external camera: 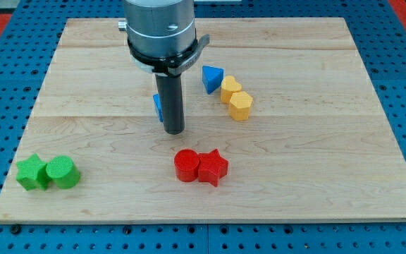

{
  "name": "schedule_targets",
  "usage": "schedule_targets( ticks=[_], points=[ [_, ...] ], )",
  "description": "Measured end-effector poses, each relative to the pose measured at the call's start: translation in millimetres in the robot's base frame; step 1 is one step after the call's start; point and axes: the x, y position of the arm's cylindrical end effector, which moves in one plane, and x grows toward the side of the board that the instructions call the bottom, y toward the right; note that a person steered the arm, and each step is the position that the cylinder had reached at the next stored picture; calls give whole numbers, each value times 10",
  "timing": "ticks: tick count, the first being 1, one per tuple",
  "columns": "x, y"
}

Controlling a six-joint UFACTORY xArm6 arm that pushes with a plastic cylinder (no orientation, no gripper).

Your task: Push the blue blue to the left of blue triangle

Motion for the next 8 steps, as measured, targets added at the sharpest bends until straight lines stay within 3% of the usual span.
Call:
schedule_targets(
  ticks=[2, 4, 5, 6, 8],
  points=[
    [-632, -104],
    [-359, -570],
    [-775, -908],
    [-1205, -930],
    [-1001, -453]
  ],
)
